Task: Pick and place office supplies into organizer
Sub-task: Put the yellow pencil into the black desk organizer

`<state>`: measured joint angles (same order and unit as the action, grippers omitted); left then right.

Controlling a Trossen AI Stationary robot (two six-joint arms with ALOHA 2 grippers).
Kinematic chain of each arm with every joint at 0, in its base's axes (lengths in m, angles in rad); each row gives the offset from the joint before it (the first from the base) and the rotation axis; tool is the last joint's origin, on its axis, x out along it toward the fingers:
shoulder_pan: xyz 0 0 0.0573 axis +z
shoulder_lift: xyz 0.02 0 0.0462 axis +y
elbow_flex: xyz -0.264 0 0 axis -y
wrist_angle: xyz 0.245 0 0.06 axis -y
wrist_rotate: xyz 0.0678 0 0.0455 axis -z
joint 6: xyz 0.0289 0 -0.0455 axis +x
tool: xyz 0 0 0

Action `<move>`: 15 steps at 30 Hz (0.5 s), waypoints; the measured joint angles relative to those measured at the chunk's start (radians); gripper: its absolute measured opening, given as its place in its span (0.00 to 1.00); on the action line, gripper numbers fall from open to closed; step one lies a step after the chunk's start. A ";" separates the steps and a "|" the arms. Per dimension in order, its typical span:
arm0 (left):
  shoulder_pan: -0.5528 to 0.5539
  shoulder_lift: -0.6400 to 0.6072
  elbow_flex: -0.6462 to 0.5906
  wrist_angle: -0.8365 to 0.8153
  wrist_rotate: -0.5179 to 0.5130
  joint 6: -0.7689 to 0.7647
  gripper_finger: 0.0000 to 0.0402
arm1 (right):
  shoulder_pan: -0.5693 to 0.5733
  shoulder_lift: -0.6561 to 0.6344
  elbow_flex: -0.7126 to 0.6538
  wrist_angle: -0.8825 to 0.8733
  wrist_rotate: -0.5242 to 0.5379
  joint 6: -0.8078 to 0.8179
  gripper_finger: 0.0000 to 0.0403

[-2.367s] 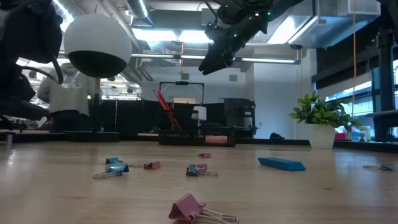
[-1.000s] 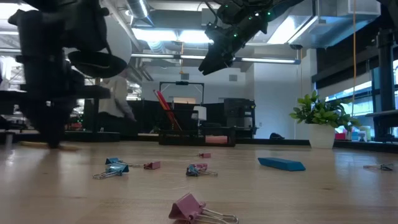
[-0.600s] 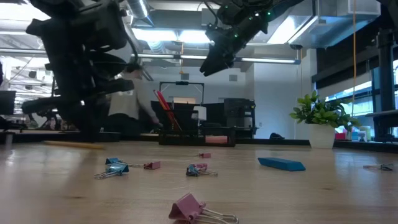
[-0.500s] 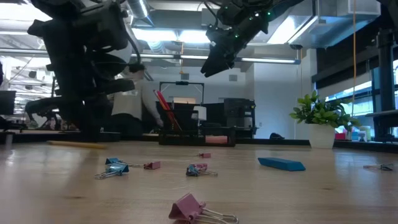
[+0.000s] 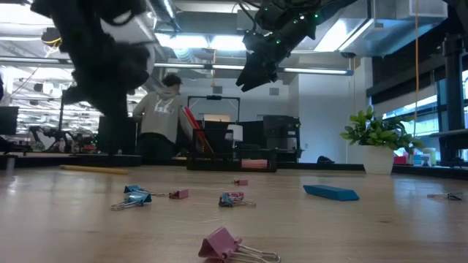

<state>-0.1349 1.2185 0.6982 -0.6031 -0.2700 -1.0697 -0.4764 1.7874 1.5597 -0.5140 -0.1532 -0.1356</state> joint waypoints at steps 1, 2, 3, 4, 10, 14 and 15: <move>0.000 -0.020 0.004 0.001 0.000 0.048 0.04 | 0.003 0.000 0.000 0.000 0.000 0.000 0.60; 0.000 -0.038 0.008 0.003 0.000 0.092 0.06 | 0.006 0.000 0.000 0.000 0.000 0.000 0.60; 0.000 -0.052 0.012 0.005 0.000 0.137 0.08 | 0.010 0.000 0.000 0.001 0.000 0.000 0.60; 0.000 -0.064 0.016 0.005 0.000 0.187 0.11 | 0.015 0.000 0.000 0.001 0.000 -0.001 0.60; 0.000 -0.094 0.033 0.001 0.007 0.486 0.27 | 0.046 0.000 0.000 0.012 -0.002 -0.008 0.60; -0.001 -0.086 0.036 0.001 0.034 0.691 0.32 | 0.058 0.000 0.000 0.008 -0.004 -0.019 0.60; -0.002 -0.082 0.036 -0.004 0.037 0.732 0.33 | 0.062 0.000 0.000 0.006 -0.010 -0.017 0.60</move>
<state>-0.1372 1.1361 0.7345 -0.6071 -0.2331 -0.3379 -0.4147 1.7874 1.5597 -0.5076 -0.1631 -0.1528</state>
